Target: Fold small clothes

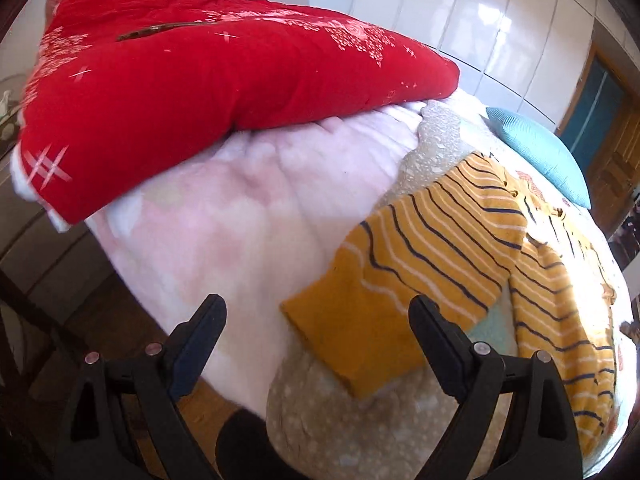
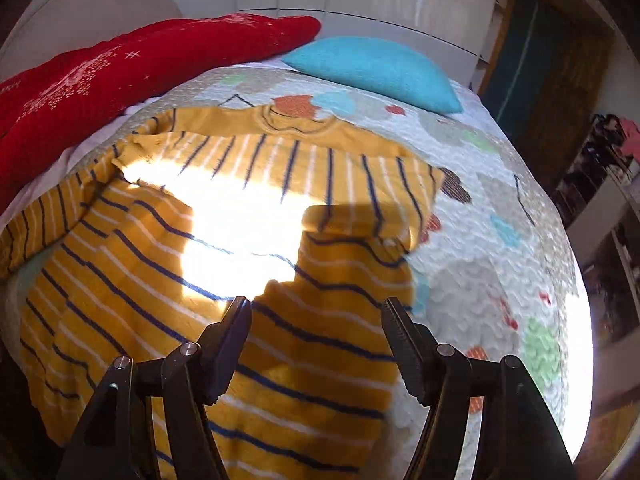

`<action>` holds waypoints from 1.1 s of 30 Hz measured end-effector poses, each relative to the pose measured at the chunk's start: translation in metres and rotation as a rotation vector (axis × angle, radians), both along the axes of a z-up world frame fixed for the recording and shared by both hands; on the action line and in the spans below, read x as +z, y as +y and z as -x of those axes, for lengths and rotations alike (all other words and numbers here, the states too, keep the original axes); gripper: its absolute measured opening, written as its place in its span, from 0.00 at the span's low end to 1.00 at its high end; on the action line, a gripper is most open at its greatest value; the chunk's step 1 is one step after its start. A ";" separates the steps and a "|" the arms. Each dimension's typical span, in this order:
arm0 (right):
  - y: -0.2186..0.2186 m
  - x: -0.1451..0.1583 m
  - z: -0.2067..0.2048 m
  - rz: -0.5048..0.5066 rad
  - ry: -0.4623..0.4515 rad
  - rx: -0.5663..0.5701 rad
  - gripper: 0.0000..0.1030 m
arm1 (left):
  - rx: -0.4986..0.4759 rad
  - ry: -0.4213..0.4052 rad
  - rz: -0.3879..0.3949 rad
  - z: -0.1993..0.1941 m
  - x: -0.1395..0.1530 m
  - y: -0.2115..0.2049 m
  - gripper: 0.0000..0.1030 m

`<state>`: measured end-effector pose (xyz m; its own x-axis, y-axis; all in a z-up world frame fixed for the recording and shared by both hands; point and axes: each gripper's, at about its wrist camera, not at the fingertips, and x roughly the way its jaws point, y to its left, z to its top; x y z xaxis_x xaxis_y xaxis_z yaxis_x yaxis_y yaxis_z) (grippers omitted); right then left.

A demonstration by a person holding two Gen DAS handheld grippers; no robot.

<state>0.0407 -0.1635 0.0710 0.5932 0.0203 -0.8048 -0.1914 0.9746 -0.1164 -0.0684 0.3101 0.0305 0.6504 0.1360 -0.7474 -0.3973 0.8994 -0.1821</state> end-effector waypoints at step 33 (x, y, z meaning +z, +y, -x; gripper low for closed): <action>-0.156 -0.010 0.077 -0.320 -0.100 -0.415 0.67 | -0.688 0.022 0.190 -0.250 0.113 -0.302 0.07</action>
<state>-0.0360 -0.3191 0.0610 0.6772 0.0025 -0.7358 0.2150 0.9557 0.2011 0.1815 0.0076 0.1437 0.5264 -0.4335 -0.7314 0.2433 0.9011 -0.3590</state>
